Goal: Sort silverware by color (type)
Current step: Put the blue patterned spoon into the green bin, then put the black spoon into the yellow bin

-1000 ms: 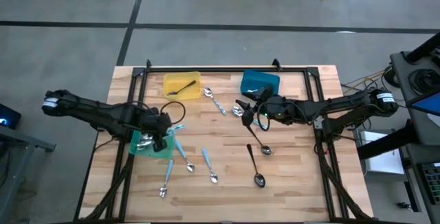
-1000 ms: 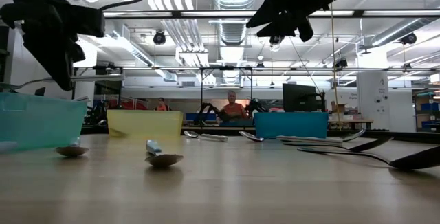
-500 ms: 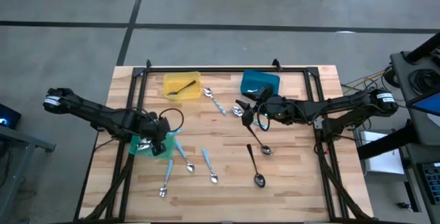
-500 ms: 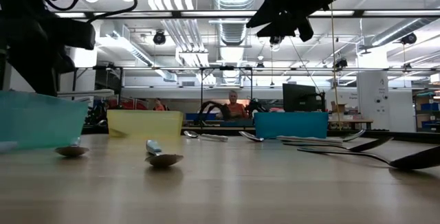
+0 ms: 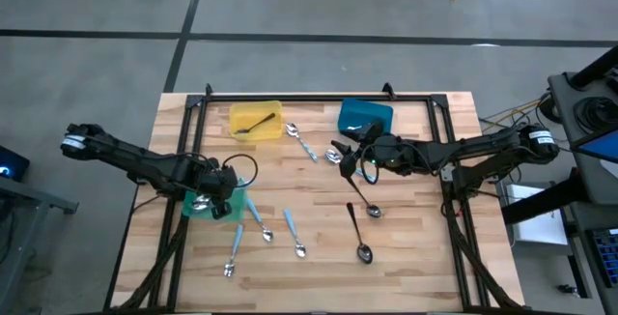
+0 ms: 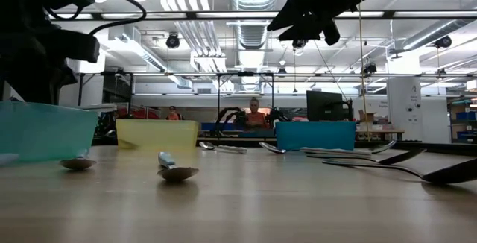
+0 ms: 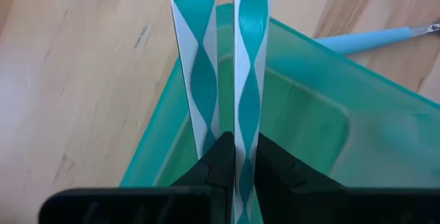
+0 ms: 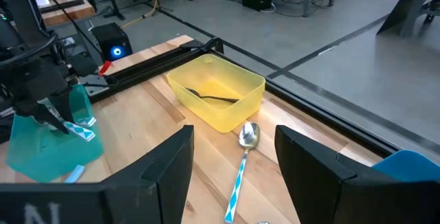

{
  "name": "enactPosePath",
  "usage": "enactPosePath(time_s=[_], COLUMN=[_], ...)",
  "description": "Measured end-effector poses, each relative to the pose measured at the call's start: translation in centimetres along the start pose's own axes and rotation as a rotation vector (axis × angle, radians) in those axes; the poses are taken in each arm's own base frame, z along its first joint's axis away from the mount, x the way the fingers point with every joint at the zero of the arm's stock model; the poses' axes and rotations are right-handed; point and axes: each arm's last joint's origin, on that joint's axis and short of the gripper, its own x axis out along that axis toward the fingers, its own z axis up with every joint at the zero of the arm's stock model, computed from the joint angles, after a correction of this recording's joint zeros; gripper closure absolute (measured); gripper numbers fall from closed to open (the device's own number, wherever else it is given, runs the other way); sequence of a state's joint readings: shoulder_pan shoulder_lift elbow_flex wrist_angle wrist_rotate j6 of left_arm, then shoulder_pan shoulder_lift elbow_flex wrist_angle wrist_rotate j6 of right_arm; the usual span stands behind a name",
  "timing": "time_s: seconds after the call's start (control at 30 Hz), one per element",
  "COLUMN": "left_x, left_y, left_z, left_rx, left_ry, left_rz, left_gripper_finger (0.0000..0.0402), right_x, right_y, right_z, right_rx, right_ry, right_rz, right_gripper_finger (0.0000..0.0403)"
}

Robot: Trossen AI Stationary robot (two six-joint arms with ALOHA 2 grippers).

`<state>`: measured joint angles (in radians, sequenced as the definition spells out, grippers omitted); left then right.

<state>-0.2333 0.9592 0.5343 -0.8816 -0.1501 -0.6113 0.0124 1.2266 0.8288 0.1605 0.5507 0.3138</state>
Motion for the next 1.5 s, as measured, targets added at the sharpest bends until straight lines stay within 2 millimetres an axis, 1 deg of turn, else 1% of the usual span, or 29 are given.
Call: enactPosePath(time_s=[0.47, 0.7, 0.87, 1.07, 1.33, 1.5], left_x=[0.0, 0.0, -1.0, -2.6, -2.5, -2.6], left_y=[0.0, 0.0, -0.4, -0.9, -0.9, -0.9], left_z=[0.0, 0.0, 0.8, 2.0, 2.0, 2.0], left_rx=[0.001, 0.003, 0.004, 0.059, 0.058, 0.02], left_ry=[0.003, 0.003, -0.033, -0.09, -0.088, -0.089], left_rz=[-0.001, 0.0, -0.025, -0.057, -0.057, -0.059], left_gripper_finger=[0.0359, 0.0358, 0.0358, 0.0358, 0.0358, 0.0358], right_x=[0.0, 0.0, 0.0, 0.0, 0.0, 0.0], right_y=[0.0, 0.0, -0.1, -0.1, 0.0, 0.0], right_z=[0.0, -0.1, -0.3, -0.3, -0.3, -0.3], right_rx=[0.008, 0.011, 0.019, 0.027, 0.055, 0.065], right_ry=[0.001, 0.009, 0.024, 0.024, 0.025, 0.029], right_rz=[0.001, -0.001, -0.007, -0.007, -0.006, 0.0], right_gripper_finger=[0.0209, 0.0209, 0.0209, 0.0209, 0.0209, 0.0209])
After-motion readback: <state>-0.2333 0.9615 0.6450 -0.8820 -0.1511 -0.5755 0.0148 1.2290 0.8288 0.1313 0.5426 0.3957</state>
